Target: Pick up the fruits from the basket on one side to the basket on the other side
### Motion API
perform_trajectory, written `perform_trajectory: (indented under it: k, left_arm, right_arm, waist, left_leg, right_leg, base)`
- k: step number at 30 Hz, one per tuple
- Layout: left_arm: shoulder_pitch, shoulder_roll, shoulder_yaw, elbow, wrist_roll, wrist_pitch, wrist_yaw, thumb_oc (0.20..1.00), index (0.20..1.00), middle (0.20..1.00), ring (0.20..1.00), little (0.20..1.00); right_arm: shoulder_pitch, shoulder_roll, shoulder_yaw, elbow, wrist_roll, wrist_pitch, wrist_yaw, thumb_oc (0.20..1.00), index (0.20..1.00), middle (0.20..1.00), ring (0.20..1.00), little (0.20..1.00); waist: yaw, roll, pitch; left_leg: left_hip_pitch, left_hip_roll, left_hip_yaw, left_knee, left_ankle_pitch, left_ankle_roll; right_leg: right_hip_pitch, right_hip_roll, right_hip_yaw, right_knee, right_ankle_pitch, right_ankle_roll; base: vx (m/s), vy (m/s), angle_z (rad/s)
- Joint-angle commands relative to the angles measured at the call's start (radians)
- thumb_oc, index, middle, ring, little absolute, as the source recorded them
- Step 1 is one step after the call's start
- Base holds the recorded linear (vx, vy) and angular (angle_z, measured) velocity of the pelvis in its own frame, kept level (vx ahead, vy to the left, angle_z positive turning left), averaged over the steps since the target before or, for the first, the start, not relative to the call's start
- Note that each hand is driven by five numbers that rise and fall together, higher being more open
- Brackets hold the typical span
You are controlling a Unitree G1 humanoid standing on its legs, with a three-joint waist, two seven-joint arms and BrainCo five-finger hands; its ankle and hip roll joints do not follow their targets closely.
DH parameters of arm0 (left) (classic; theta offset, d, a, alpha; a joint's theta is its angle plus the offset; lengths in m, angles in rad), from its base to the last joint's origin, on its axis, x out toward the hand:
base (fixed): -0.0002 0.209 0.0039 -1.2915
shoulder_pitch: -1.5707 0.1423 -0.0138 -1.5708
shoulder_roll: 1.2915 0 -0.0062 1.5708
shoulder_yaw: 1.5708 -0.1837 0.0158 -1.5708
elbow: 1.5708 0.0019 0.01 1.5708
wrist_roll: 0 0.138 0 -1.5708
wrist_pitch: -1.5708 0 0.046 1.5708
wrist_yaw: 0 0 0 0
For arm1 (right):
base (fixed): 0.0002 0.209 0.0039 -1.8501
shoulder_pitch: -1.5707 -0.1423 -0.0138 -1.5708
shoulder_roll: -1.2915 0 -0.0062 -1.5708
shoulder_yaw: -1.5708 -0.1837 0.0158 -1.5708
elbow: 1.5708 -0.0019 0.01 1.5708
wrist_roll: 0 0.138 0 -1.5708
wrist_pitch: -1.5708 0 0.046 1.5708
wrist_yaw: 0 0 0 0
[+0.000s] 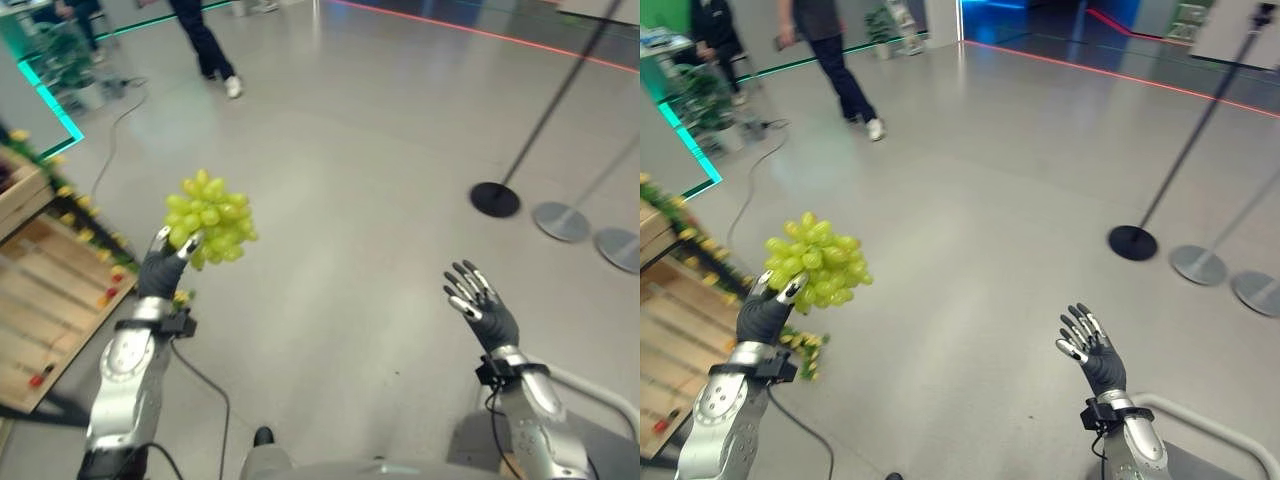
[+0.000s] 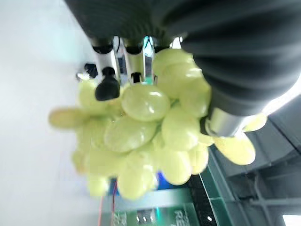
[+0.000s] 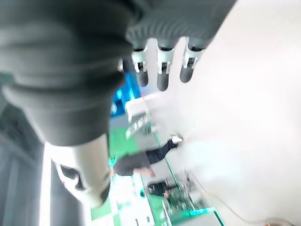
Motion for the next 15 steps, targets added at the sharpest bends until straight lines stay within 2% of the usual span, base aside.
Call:
perform_trajectory:
  k: [1,2,3,4,5,6,7,8,9,10,11,12,13,14,15]
  left_arm:
    - [-0.094,0.128,0.049,-0.033,0.06,-0.123,0.066,0.2,0.2,0.2,0.2,0.2]
    - [-0.096,0.133,0.053,-0.032,0.068,-0.125,0.074,0.2,0.2,0.2,0.2,0.2]
    - [-0.114,0.151,0.055,-0.041,0.084,-0.134,0.087,0.2,0.2,0.2,0.2,0.2]
    - [-0.13,0.16,0.048,-0.041,0.095,-0.138,0.096,0.2,0.2,0.2,0.2,0.2]
    - [-0.132,0.161,0.047,-0.04,0.096,-0.139,0.097,0.2,0.2,0.2,0.2,0.2]
    - [-0.158,0.162,0.03,-0.04,0.102,-0.149,0.109,0.2,0.2,0.2,0.2,0.2]
    - [-0.159,0.162,0.03,-0.039,0.103,-0.149,0.109,0.2,0.2,0.2,0.2,0.2]
    - [-0.164,0.16,0.023,-0.041,0.106,-0.149,0.11,0.2,0.2,0.2,0.2,0.2]
    - [-0.172,0.164,0.014,-0.045,0.119,-0.147,0.113,0.2,0.2,0.2,0.2,0.2]
    - [-0.171,0.165,0.012,-0.05,0.124,-0.151,0.114,0.2,0.2,0.2,0.2,0.2]
    - [-0.178,0.163,-0.003,-0.052,0.117,-0.151,0.114,0.2,0.2,0.2,0.2,0.2]
    - [-0.19,0.151,-0.027,-0.048,0.116,-0.151,0.111,0.2,0.2,0.2,0.2,0.2]
    - [-0.227,0.135,-0.069,-0.056,0.133,-0.144,0.103,0.2,0.2,0.2,0.2,0.2]
    - [-0.228,0.135,-0.07,-0.056,0.133,-0.144,0.103,0.2,0.2,0.2,0.2,0.2]
    - [-0.25,0.13,-0.091,-0.061,0.136,-0.143,0.096,0.2,0.2,0.2,0.2,0.2]
  right_arm:
    - [-0.092,-0.009,0.037,-0.035,-0.042,-0.057,-0.01,1.0,1.0,1.0,1.0,1.0]
    - [-0.107,-0.009,0.046,-0.034,-0.045,-0.057,-0.011,1.0,1.0,1.0,1.0,1.0]
    - [-0.136,-0.003,0.064,-0.034,-0.054,-0.063,-0.019,1.0,1.0,1.0,1.0,1.0]
    - [-0.15,0.0,0.073,-0.036,-0.058,-0.066,-0.024,1.0,1.0,1.0,1.0,1.0]
    - [-0.152,0.001,0.073,-0.035,-0.059,-0.067,-0.024,1.0,1.0,1.0,1.0,1.0]
    - [-0.162,0.003,0.091,-0.045,-0.064,-0.071,-0.019,1.0,1.0,1.0,1.0,1.0]
    - [-0.162,0.003,0.091,-0.044,-0.064,-0.072,-0.019,1.0,1.0,1.0,1.0,1.0]
    - [-0.167,0.004,0.097,-0.046,-0.078,-0.071,-0.022,1.0,1.0,1.0,1.0,1.0]
    - [-0.17,0.002,0.102,-0.052,-0.09,-0.072,-0.023,1.0,1.0,1.0,1.0,1.0]
    - [-0.164,0.004,0.101,-0.053,-0.091,-0.077,-0.023,1.0,1.0,1.0,1.0,1.0]
    - [-0.151,0.002,0.091,-0.055,-0.099,-0.073,-0.025,1.0,1.0,1.0,1.0,1.0]
    - [-0.136,-0.004,0.078,-0.057,-0.102,-0.073,-0.027,1.0,1.0,1.0,1.0,1.0]
    - [-0.095,-0.002,0.048,-0.058,-0.096,-0.079,-0.028,1.0,1.0,1.0,1.0,1.0]
    - [-0.095,-0.002,0.047,-0.058,-0.096,-0.079,-0.028,1.0,1.0,1.0,1.0,1.0]
    - [-0.069,-0.002,0.029,-0.049,-0.092,-0.083,-0.025,1.0,1.0,1.0,1.0,1.0]
  waist:
    - [0.023,-0.051,-0.054]
    - [0.03,-0.053,-0.055]
    - [0.043,-0.064,-0.053]
    - [0.046,-0.069,-0.051]
    - [0.046,-0.073,-0.05]
    - [0.041,-0.068,-0.046]
    - [0.042,-0.071,-0.046]
    - [0.038,-0.066,-0.04]
    - [0.028,-0.055,-0.029]
    - [0.015,-0.041,-0.023]
    - [-0.015,-0.025,-0.017]
    - [-0.035,-0.008,-0.016]
    - [-0.068,-0.003,0.0]
    - [-0.071,-0.001,-0.001]
    - [-0.088,-0.008,0.002]
  left_leg:
    - [0.009,-0.059,-0.07,-0.052,0.018,-0.012]
    - [0.006,-0.078,-0.078,-0.039,0.0,-0.001]
    - [-0.013,-0.127,-0.08,0.022,-0.049,0.03]
    - [-0.02,-0.156,-0.082,0.048,-0.074,0.051]
    - [-0.023,-0.161,-0.081,0.053,-0.078,0.055]
    - [-0.019,-0.224,-0.077,0.064,-0.095,0.108]
    - [-0.019,-0.23,-0.075,0.065,-0.096,0.112]
    - [-0.004,-0.255,-0.079,0.06,-0.105,0.131]
    - [0.011,-0.275,-0.093,0.055,-0.11,0.152]
    - [0.027,-0.28,-0.107,0.046,-0.111,0.162]
    - [0.052,-0.284,-0.137,0.03,-0.106,0.17]
    - [0.078,-0.285,-0.163,0.005,-0.097,0.171]
    - [0.117,-0.314,-0.227,-0.012,-0.102,0.166]
    - [0.114,-0.312,-0.231,-0.013,-0.098,0.165]
    - [0.137,-0.329,-0.28,-0.017,-0.112,0.156]
  right_leg:
    - [0.08,-0.054,0.198,-0.146,0.035,0.06]
    - [0.085,-0.072,0.202,-0.142,0.041,0.065]
    - [0.091,-0.125,0.206,-0.095,0.047,0.083]
    - [0.081,-0.16,0.211,-0.04,0.063,0.091]
    - [0.077,-0.168,0.213,-0.031,0.061,0.095]
    - [0.032,-0.252,0.228,0.089,0.166,0.097]
    - [0.028,-0.259,0.232,0.096,0.165,0.102]
    - [0.011,-0.291,0.251,0.164,0.207,0.099]
    - [-0.01,-0.3,0.302,0.241,0.233,0.093]
    - [-0.042,-0.271,0.354,0.301,0.216,0.088]
    - [-0.103,-0.181,0.454,0.358,0.172,0.073]
    - [-0.181,-0.084,0.526,0.399,0.119,0.055]
    - [-0.247,0.016,0.541,0.36,0.05,0.04]
    - [-0.246,0.017,0.536,0.354,0.055,0.038]
    - [-0.263,0.035,0.512,0.23,0.025,0.024]
  base:
    - [0.16,0.358,0.81]
    - [0.24,0.488,1.13]
    - [0.25,0.502,0.85]
    - [0.19,0.404,0.7]
    - [0.15,0.504,0.44]
    - [0.09,0.381,0.37]
    - [0.16,0.503,0.49]
    - [0.14,0.302,0.72]
    - [0.2,0.396,0.67]
    - [0.21,0.351,0.66]
    - [0.23,0.29,0.49]
    - [0.35,0.289,0.73]
    - [0.26,0.195,0.61]
    - [0.33,0.095,1.17]
    - [0.14,-0.012,1.27]
